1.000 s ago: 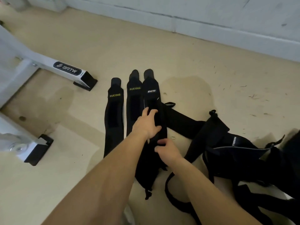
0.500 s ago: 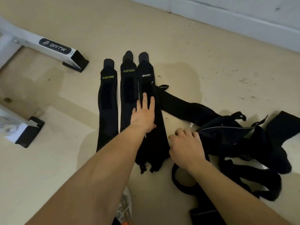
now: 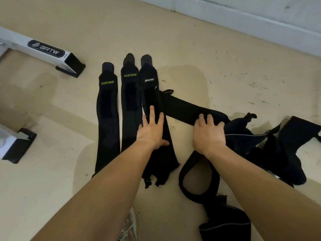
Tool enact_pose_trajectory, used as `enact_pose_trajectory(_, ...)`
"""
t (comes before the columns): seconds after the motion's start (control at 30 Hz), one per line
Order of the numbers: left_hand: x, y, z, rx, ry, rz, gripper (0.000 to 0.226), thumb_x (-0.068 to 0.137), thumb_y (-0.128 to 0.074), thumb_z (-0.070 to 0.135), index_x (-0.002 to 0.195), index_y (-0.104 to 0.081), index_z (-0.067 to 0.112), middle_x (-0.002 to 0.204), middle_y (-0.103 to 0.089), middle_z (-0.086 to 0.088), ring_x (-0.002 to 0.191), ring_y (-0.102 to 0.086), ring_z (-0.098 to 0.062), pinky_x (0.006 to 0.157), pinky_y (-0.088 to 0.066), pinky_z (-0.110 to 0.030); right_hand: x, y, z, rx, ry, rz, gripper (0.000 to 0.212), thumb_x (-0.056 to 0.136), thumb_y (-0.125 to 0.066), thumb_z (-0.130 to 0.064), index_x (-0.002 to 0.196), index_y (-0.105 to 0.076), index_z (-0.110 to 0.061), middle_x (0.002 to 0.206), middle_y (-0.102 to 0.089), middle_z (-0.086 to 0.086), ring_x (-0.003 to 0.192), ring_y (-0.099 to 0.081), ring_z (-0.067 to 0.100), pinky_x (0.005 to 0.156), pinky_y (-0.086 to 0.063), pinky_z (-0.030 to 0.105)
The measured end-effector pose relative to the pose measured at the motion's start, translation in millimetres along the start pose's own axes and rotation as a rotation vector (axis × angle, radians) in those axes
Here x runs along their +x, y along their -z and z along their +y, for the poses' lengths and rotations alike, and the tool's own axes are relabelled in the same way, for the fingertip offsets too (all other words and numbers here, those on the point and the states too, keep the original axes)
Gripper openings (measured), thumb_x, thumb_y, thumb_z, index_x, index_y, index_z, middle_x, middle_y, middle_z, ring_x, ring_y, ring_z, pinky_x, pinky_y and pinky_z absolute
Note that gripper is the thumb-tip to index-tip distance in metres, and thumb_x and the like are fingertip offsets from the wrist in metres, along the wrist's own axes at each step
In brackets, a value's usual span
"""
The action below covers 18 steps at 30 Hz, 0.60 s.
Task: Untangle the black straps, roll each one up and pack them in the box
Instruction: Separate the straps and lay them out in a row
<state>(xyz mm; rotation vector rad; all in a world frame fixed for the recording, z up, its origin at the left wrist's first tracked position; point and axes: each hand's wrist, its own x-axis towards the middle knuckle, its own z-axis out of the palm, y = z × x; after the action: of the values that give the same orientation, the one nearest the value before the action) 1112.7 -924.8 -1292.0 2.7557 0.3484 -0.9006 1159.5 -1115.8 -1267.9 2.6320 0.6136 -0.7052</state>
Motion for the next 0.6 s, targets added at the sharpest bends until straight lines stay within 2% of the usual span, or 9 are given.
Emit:
enact_pose_trajectory(0.13, 0.1, -3.6, 3.4, 0.003, 0.023, 0.004, 0.123, 0.085, -0.081, 0.041, 0.163, 0.012, 0.025, 0.159, 0.045, -0.011, 0.156, 0.011, -0.044, 0.124, -0.019, -0.058, -8.1, -14.2, 23.3, -0.012, -0.049, -0.052, 0.062, 0.100, -0.041, -0.023, 0.157, -0.027, -0.006, 0.168, -0.016, 0.014, 0.149, -0.027, 0.032, 0.111, -0.032, 0.062)
enact_pose_trajectory(0.3, 0.5, -4.5, 0.6, 0.021, 0.044, -0.024, 0.123, 0.086, -0.080, 0.041, 0.162, 0.016, 0.026, 0.159, 0.045, -0.014, 0.156, 0.011, -0.043, 0.124, -0.019, -0.059, -19.9, -16.1, 45.8, -0.037, -0.155, -0.120, 0.040, 0.097, -0.043, -0.024, 0.132, -0.060, -0.015, 0.144, -0.050, 0.016, 0.129, -0.048, 0.034, 0.108, -0.035, 0.061)
enact_pose_trajectory(0.4, 0.7, -3.4, 1.6, 0.039, 0.059, -0.027, 0.124, 0.085, -0.081, 0.041, 0.163, 0.015, 0.024, 0.160, 0.042, -0.016, 0.156, 0.011, -0.045, 0.124, -0.019, -0.060, -28.1, -18.1, 63.2, -0.018, -0.228, -0.163, 0.030, 0.093, -0.047, -0.022, 0.115, -0.067, -0.020, 0.123, -0.063, 0.011, 0.116, -0.056, 0.034, 0.106, -0.038, 0.060)
enact_pose_trajectory(0.5, 0.6, -0.3, 8.1, 0.077, 0.071, -0.022, 0.124, 0.084, -0.083, 0.041, 0.164, 0.010, 0.020, 0.163, 0.036, -0.017, 0.154, 0.011, -0.049, 0.124, -0.017, -0.060, -25.9, -20.3, 76.3, 0.057, -0.241, -0.085, 0.030, 0.092, -0.051, -0.021, 0.120, -0.057, -0.016, 0.121, -0.060, 0.010, 0.113, -0.058, 0.034, 0.099, -0.045, 0.053)
enact_pose_trajectory(0.6, 1.3, 4.7, 17.5, 0.182, 0.054, 0.023, 0.122, 0.080, -0.085, 0.044, 0.163, -0.002, 0.010, 0.168, 0.021, -0.020, 0.155, 0.008, -0.050, 0.125, -0.015, -0.061, -13.8, -19.0, 84.6, 0.108, -0.232, 0.014, 0.047, 0.093, -0.056, -0.035, 0.133, -0.041, -0.015, 0.128, -0.050, 0.012, 0.113, -0.056, 0.035, 0.089, -0.046, 0.047)
